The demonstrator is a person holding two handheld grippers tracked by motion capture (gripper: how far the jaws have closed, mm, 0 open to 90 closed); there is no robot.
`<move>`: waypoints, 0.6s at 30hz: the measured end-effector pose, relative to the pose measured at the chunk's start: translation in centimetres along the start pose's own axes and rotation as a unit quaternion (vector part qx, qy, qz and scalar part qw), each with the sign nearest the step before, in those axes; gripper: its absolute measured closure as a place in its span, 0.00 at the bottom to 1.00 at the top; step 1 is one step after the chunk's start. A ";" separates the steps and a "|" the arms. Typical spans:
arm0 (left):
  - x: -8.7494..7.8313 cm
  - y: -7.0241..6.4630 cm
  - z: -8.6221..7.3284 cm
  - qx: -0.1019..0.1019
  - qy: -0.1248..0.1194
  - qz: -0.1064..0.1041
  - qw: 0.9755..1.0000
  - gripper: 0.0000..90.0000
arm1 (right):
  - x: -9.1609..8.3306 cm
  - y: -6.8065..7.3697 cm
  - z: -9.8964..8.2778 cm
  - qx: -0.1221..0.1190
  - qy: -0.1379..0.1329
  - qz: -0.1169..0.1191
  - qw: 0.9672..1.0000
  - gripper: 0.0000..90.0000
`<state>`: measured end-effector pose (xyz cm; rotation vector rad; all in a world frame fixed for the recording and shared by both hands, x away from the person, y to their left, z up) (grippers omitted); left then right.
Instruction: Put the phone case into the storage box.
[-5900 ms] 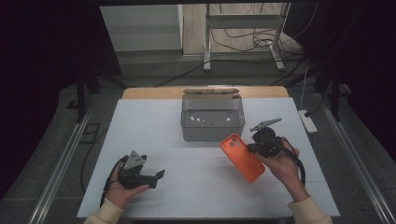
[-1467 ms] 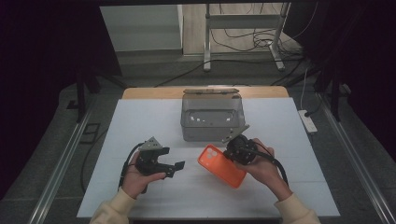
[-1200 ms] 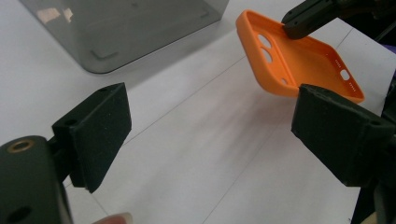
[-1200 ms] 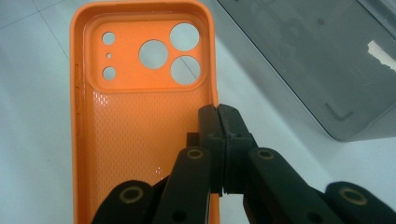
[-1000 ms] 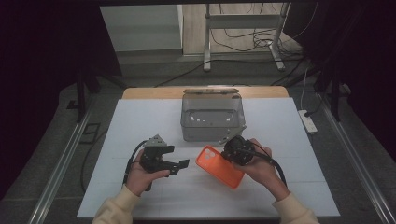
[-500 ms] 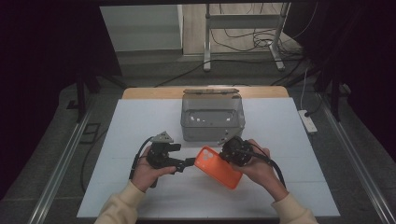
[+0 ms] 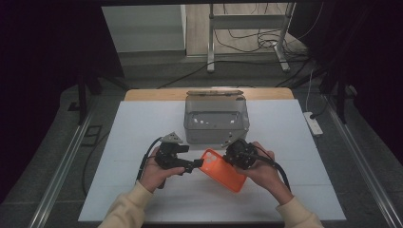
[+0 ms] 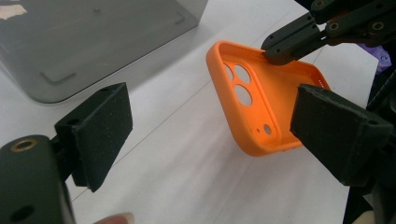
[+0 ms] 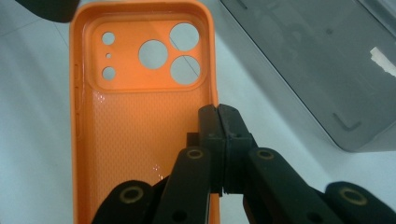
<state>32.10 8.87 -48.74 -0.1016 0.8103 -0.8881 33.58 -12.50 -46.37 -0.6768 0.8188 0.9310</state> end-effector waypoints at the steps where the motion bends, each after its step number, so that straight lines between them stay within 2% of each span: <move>1: 0.0 0.0 0.0 0.000 0.000 0.000 1.000 0.15 | 0.0 0.0 0.0 0.001 0.000 0.000 1.000 0.99; 18: 1.6 -0.3 0.5 0.004 0.014 -0.011 1.000 0.20 | 0.0 0.1 0.0 -0.006 -0.003 0.000 1.000 0.99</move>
Point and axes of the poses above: each handheld gripper's, and its own axes: x roughly forward along the jaws, z roughly out of its top, y roughly to its left, the point moved 3 cm from there along x, roughly forward along the jaws, and after that the axes turned 5 degrees about -x, right-handed, at the moved point
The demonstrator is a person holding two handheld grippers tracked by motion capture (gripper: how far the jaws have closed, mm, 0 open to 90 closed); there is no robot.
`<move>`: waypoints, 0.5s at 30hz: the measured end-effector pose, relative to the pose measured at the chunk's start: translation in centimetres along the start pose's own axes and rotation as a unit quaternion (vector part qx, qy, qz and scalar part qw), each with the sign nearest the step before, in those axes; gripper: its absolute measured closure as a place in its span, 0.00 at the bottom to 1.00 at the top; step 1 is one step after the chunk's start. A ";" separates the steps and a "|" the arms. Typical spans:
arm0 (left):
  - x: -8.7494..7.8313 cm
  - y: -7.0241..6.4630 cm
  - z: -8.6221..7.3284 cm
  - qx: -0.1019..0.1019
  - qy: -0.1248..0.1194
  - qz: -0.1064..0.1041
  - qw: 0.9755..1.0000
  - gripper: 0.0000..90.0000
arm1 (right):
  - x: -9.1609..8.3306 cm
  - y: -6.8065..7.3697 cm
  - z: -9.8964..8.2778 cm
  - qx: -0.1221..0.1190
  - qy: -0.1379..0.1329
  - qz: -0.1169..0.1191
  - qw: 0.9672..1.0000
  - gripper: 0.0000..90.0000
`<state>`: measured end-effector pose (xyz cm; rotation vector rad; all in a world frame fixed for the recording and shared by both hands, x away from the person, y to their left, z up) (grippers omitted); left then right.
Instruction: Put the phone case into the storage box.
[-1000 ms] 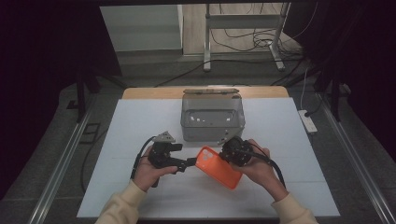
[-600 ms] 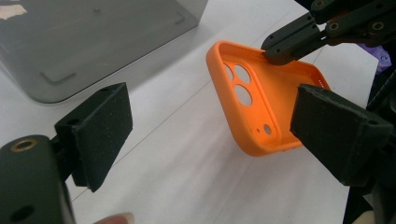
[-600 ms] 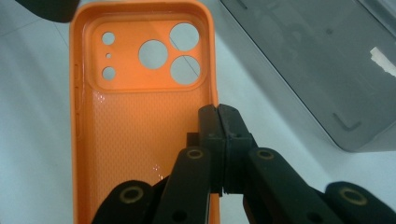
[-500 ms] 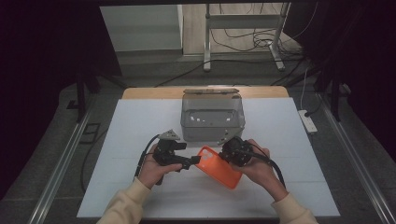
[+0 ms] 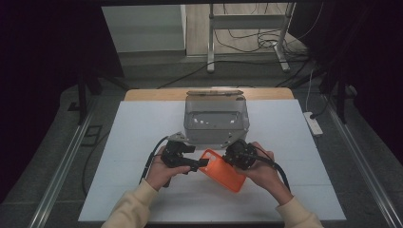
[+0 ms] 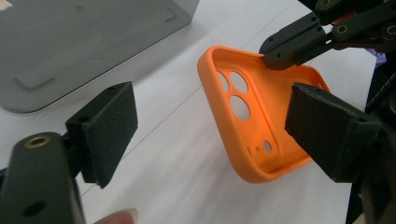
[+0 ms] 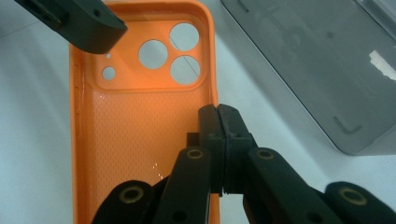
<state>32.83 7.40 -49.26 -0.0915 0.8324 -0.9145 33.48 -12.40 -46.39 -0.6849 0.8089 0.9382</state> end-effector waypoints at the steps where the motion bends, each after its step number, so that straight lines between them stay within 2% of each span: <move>1: 0.1 0.0 0.0 -0.001 0.001 0.001 1.000 0.20 | 0.0 0.0 0.0 -0.001 -0.001 -0.001 1.000 0.99; 12: 0.8 0.5 0.0 -0.009 0.018 -0.008 1.000 0.30 | 0.0 0.1 0.1 -0.014 -0.005 -0.004 1.000 0.99; 13: 0.8 0.5 0.0 -0.010 0.020 -0.012 1.000 0.30 | 0.0 0.2 0.1 -0.014 -0.005 -0.004 1.000 0.99; 14: 1.0 0.5 -0.1 -0.010 0.025 -0.021 0.999 0.34 | 0.0 0.2 0.1 -0.015 -0.006 -0.005 1.000 0.99; 15: 1.0 0.5 -0.1 -0.010 0.025 -0.021 0.999 0.36 | 0.0 0.3 0.1 -0.015 -0.006 -0.005 1.000 0.99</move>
Point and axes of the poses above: each handheld gripper's, and its own axes: x roughly forward along the jaws, z roughly out of its top, y roughly to its left, the point moved 3 cm from there along x, roughly forward along the jaws, and after that the axes turned 5 degrees about -x, right-handed, at the moved point
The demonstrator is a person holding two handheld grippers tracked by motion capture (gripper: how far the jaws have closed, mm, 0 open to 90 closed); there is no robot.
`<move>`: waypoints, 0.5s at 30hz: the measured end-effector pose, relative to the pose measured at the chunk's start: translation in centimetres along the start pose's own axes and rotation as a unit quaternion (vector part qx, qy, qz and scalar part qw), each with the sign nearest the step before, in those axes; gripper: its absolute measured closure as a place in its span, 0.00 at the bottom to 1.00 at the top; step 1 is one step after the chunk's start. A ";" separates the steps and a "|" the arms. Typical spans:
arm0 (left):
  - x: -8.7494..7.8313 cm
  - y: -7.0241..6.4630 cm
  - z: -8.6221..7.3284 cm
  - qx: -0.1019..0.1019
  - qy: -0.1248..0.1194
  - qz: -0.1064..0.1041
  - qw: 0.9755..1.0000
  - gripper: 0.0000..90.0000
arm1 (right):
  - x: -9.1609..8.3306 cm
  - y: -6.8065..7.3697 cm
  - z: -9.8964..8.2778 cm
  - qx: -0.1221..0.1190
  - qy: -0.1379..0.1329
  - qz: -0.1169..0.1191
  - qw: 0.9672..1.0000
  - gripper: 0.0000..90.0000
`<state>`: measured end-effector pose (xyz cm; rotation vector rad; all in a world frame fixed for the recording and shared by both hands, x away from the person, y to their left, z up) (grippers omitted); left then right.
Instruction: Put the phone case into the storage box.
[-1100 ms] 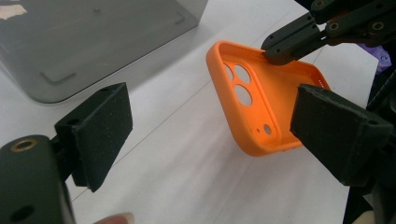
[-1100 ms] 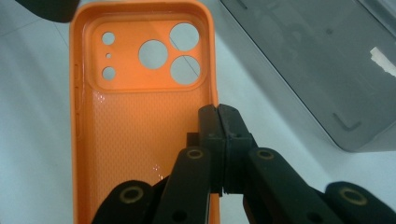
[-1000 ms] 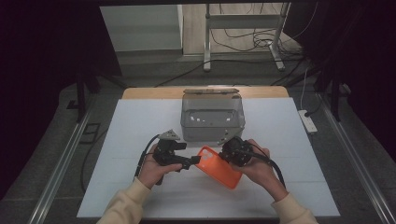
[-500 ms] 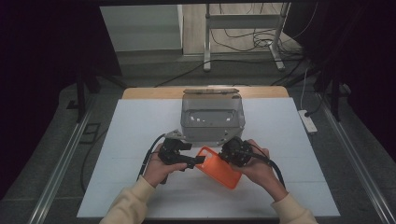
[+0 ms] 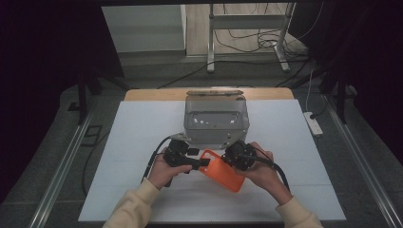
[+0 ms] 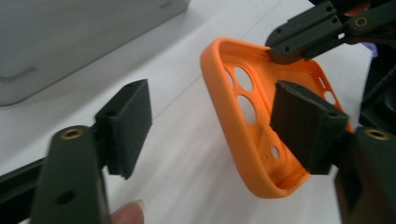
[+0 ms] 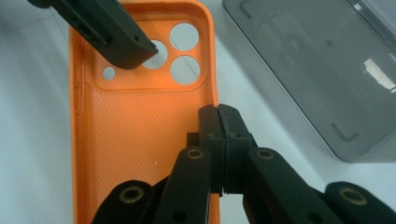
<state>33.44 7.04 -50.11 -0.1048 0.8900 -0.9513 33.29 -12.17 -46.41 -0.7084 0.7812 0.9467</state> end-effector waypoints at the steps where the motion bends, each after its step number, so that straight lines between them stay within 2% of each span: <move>1: 0.1 0.0 0.0 -0.001 0.002 -0.003 1.000 0.36 | 0.0 0.0 0.0 0.000 0.000 0.000 1.000 0.99; 3: 0.2 -0.1 0.0 0.001 0.006 -0.008 1.000 0.45 | 0.0 0.0 0.0 -0.003 -0.002 -0.001 1.000 0.99; 4: 0.2 -0.1 0.0 -0.002 0.009 -0.021 1.000 0.49 | -0.1 0.0 0.0 -0.003 -0.003 -0.003 1.000 0.99; 5: 0.2 -0.1 0.0 -0.002 0.009 -0.021 1.000 0.55 | -0.1 0.0 0.0 -0.003 -0.003 -0.003 1.000 0.99; 6: 0.2 -0.1 0.0 -0.004 0.010 -0.029 1.000 0.55 | -0.1 0.0 0.0 -0.003 -0.003 -0.004 1.000 0.99; 7: 0.2 0.0 0.0 -0.002 0.011 -0.037 0.999 0.61 | -0.1 0.0 0.0 -0.005 -0.004 -0.006 1.000 0.99; 8: 0.2 -0.1 0.0 -0.005 0.010 -0.039 0.999 0.70 | -0.1 0.0 0.0 -0.005 -0.003 -0.007 1.000 0.99; 11: -0.1 0.0 0.1 -0.001 0.004 -0.034 0.999 0.80 | -0.1 0.0 0.0 -0.008 -0.005 -0.009 1.000 0.99; 15: -0.3 0.1 0.1 -0.008 -0.002 -0.029 1.000 0.85 | -0.3 0.1 0.1 -0.006 -0.012 -0.006 1.000 0.99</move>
Point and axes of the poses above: each handheld gripper's, and its own axes: x roughly forward along the jaws, z roughly out of its top, y roughly to its left, the point moved 3 cm from there along x, roughly forward along the jaws, and after that the axes turned 5 degrees about -x, right-handed, at the moved point
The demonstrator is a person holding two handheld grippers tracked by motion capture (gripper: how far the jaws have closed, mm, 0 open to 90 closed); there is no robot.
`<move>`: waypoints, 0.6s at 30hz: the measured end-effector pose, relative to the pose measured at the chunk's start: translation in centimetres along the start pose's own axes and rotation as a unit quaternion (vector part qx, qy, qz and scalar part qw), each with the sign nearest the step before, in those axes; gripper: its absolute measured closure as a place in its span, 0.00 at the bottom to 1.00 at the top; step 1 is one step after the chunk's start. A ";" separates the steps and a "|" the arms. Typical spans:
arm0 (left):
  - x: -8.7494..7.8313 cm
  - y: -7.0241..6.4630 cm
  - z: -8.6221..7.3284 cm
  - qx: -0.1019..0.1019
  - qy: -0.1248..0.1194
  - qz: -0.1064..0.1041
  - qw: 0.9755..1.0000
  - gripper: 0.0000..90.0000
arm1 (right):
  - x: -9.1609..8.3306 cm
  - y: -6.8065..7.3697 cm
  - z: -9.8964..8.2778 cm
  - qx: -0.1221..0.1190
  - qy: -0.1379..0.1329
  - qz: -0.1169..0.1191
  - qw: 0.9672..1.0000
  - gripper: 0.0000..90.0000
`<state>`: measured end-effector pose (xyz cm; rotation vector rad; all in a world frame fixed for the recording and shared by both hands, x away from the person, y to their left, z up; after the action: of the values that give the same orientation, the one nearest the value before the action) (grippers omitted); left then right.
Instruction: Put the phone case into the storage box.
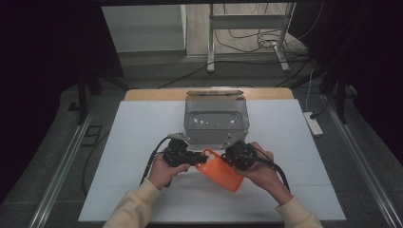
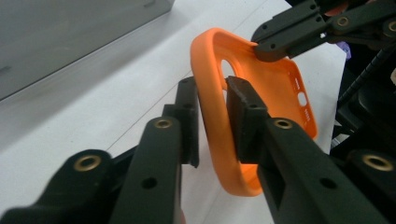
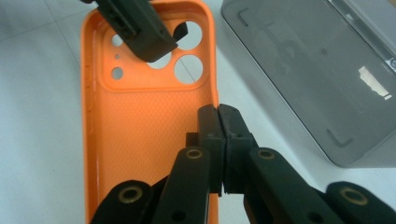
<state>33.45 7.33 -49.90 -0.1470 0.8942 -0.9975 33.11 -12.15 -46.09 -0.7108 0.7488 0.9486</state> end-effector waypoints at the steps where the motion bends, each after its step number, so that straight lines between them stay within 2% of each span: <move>1: 0.0 0.0 0.0 -0.001 -0.001 0.001 1.000 0.86 | 0.0 0.0 0.0 0.000 -0.001 0.000 1.000 0.99; 5: -0.2 0.0 0.0 -0.004 -0.005 0.007 1.000 0.88 | -0.1 0.1 0.1 0.000 -0.003 0.000 1.000 0.98; 18: -0.7 -0.4 0.2 0.003 -0.035 0.028 0.999 0.90 | -0.2 0.3 0.3 -0.002 -0.019 0.000 1.000 0.95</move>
<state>33.14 7.62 -49.20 -0.1507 0.8271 -0.9373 32.86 -11.93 -45.78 -0.6950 0.7126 0.9615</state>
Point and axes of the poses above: each handheld gripper's, and its own axes: x roughly forward along the jaws, z roughly out of its top, y roughly to its left, the point moved 3 cm from there along x, roughly forward along the jaws, and after that the axes turned 5 degrees about -x, right-handed, at the moved point
